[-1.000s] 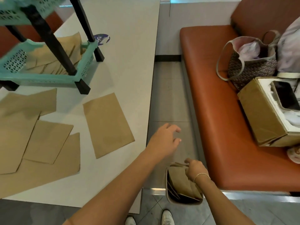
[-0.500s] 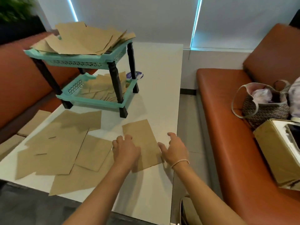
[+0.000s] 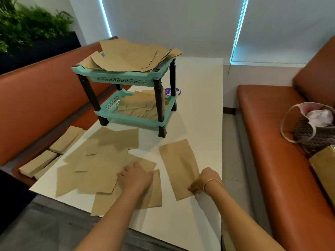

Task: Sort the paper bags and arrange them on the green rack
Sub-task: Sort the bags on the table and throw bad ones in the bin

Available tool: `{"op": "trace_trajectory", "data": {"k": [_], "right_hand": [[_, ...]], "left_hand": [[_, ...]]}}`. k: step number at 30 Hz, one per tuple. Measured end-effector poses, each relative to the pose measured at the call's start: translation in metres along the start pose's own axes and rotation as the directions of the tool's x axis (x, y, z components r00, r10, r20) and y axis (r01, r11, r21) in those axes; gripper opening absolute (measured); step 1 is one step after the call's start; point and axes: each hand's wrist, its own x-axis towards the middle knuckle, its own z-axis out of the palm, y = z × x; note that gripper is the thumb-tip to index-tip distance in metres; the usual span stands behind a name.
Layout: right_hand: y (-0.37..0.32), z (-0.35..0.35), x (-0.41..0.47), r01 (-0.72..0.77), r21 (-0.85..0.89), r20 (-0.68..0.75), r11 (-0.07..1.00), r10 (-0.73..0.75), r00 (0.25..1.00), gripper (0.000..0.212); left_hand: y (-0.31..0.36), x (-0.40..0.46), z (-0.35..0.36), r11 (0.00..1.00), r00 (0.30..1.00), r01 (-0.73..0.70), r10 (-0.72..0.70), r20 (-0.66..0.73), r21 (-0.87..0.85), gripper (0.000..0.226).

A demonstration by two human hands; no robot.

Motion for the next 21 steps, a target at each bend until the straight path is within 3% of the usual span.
{"op": "trace_trajectory", "data": {"k": [8, 13, 15, 18, 21], "right_hand": [[0.003, 0.005, -0.002, -0.012, 0.066, -0.02, 0.998, 0.014, 1.0, 0.028], [0.012, 0.001, -0.004, 0.006, 0.146, -0.052, 0.989, 0.001, 0.999, 0.017], [0.017, -0.001, -0.004, 0.025, 0.228, -0.076, 0.973, -0.007, 0.997, 0.01], [0.025, -0.005, -0.005, 0.042, 0.388, -0.113, 0.921, 0.003, 0.994, 0.023], [0.033, -0.006, -0.008, 0.058, 0.644, -0.128, 0.763, 0.033, 0.991, 0.021]], "left_hand": [[0.004, -0.002, -0.006, 0.988, 0.988, -0.154, 0.153, 0.038, 0.022, 0.073], [0.013, -0.011, -0.006, 0.973, 0.972, -0.231, 0.23, -0.055, -0.007, 0.059], [0.017, -0.014, -0.005, 0.968, 0.965, -0.247, 0.243, -0.1, -0.033, 0.051], [0.021, -0.018, -0.004, 0.961, 0.958, -0.259, 0.243, -0.151, -0.096, 0.046], [0.028, -0.026, -0.002, 0.938, 0.938, -0.309, 0.274, -0.213, -0.153, 0.043]]}}
